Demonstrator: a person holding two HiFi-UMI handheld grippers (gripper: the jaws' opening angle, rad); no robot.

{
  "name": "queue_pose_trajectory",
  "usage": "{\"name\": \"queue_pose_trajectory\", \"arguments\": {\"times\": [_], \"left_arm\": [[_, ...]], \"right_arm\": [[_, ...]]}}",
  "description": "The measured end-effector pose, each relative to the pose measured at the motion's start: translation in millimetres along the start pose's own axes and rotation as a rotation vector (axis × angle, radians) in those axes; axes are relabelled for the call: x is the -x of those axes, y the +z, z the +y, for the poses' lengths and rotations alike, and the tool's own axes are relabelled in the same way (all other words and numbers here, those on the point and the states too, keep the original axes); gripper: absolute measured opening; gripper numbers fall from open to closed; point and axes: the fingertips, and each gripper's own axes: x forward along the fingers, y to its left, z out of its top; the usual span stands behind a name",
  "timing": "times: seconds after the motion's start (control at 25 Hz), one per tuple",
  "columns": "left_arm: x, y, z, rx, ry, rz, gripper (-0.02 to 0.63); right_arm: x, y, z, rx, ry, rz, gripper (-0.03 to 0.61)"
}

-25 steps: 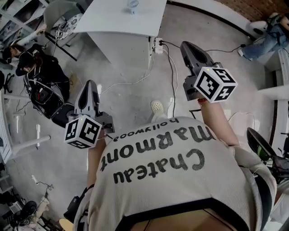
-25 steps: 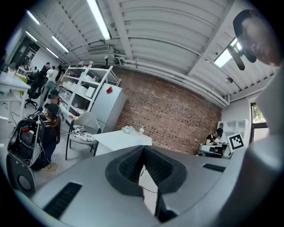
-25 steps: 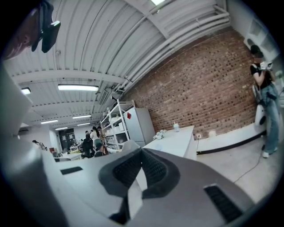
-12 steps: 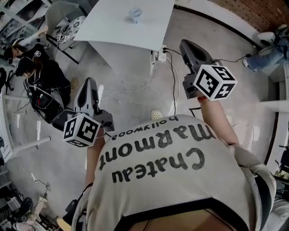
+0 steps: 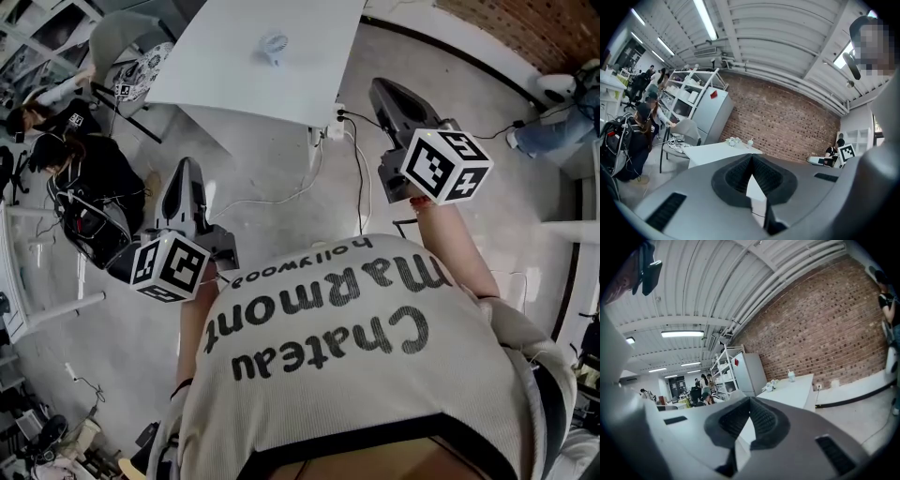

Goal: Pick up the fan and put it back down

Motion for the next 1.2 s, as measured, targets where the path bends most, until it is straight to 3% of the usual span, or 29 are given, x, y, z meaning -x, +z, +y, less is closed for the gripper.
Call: {"name": "queue_pose_trajectory", "arguments": {"times": [0.44,0.68,0.96,1.2], "left_arm": [[-21.1,-42.6,9.7,0.045,0.036,0.106,0.002],[-36.4,-53.4,12.3,0.061,0.009,0.135,0.002],[-71.8,-45.5,33.3,0.075,-0.01,0.137,0.002],[-130.8,-24.4,71.9,0.089,-0.025,0.148,0.002]], "right_arm": [[-18.5,-59.4,-31.9,-0.051,-0.021,0.136,0.003],[-26.8,-74.8,-33.8,-0.06,-0.025,0.183,0.003],[-61.9,-76.1,-33.7,-0.06,-0.03,0.197,0.003],[-130.7,-67.7,-38.0,-0.06,-0.039,0.215,0.003]]}}
